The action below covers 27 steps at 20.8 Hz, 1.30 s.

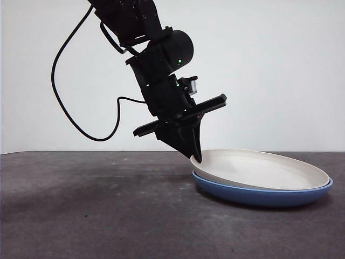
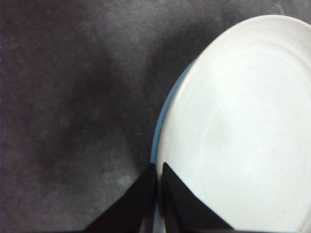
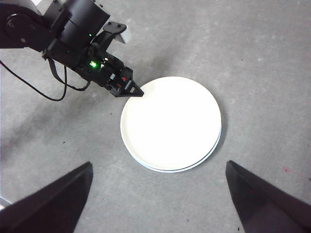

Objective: Pick up the white plate, put it on the blue plate, put it on desk

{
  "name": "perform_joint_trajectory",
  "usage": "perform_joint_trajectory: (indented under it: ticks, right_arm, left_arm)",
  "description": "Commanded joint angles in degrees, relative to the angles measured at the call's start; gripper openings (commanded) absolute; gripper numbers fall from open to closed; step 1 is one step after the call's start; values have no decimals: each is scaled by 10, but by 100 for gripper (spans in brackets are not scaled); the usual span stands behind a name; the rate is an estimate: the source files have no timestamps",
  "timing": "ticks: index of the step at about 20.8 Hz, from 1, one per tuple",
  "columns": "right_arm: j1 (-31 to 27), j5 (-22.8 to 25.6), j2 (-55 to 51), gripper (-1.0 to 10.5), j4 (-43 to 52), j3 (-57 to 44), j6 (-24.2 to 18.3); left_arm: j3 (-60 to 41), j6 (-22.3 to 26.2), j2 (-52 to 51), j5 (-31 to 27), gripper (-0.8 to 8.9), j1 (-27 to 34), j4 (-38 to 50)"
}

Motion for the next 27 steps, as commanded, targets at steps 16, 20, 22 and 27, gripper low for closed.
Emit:
perform_joint_trajectory:
  ticks: [16,20,22,27]
  right_arm:
    - [2,3,4,438,2,10,8]
    - [2,3,4,438,2,10,8]
    - [2,3,4,438,1,10,8]
    - [2,16,5,438,1,9,8]
  left_arm:
    - [74,51,-91,0,314,-2,-76]
    - [74,61,-197,0,313,30,-115]
    - [70,81,-249,0,312,48,-139]
    - [14,115,-357,2,312,75,-181]
